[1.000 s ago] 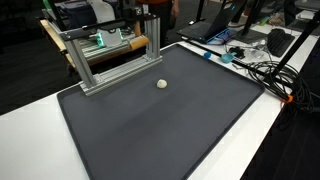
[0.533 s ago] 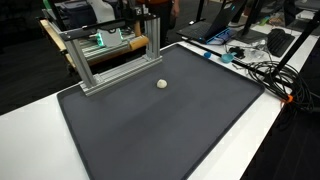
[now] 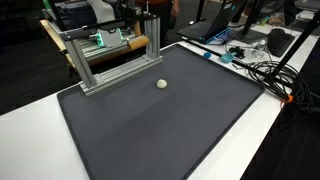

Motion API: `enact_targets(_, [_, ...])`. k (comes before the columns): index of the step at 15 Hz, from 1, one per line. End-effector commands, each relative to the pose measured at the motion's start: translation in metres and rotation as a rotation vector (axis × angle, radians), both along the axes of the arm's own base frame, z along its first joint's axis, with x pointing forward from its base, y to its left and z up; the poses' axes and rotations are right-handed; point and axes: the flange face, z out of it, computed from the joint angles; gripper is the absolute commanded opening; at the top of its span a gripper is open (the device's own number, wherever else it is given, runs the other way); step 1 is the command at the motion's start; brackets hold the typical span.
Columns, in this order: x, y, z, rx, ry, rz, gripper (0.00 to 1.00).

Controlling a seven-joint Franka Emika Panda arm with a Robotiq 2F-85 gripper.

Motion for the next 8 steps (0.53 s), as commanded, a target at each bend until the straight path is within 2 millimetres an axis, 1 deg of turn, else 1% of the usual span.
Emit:
enact_targets(1, [-0.0075,-0.0007,-0.0006,-0.022,-0.030,0.028,0.92])
enact_targets(2, [-0.0080,-0.0002,-0.0002,-0.025,-0.033,0.029,0.87])
enact_targets(3, [-0.0085,0.0000,0.0007,-0.025,-0.035,0.030,0.76])
enact_targets(5, [-0.0093,-0.0004,0.0028,-0.030,-0.041,0.027,0.65])
enact_targets(7, [-0.0098,-0.0013,0.0040,-0.039,-0.043,0.028,0.62])
enact_targets(8, [-0.0101,-0.0016,0.0045,-0.042,-0.045,0.028,0.67])
